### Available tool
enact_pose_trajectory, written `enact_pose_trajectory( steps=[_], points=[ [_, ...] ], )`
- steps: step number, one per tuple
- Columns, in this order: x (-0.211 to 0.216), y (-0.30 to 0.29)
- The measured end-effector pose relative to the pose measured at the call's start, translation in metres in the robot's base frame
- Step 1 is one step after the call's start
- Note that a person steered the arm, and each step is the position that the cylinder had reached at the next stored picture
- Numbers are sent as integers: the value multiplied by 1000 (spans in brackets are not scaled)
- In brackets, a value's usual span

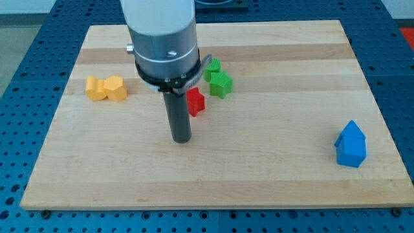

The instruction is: Slide the red star into the green star

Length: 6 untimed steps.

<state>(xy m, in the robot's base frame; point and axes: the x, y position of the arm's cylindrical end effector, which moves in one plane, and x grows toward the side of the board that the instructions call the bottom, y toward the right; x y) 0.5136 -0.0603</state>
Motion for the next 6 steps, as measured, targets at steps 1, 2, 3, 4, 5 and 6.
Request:
enact_pose_trajectory(
  steps=[1, 2, 3, 4, 5, 6],
  points=[
    [-15, -4],
    [-68, -4],
    [-72, 20],
    [-78, 31],
    [-80, 42],
    [-37, 39]
  ],
)
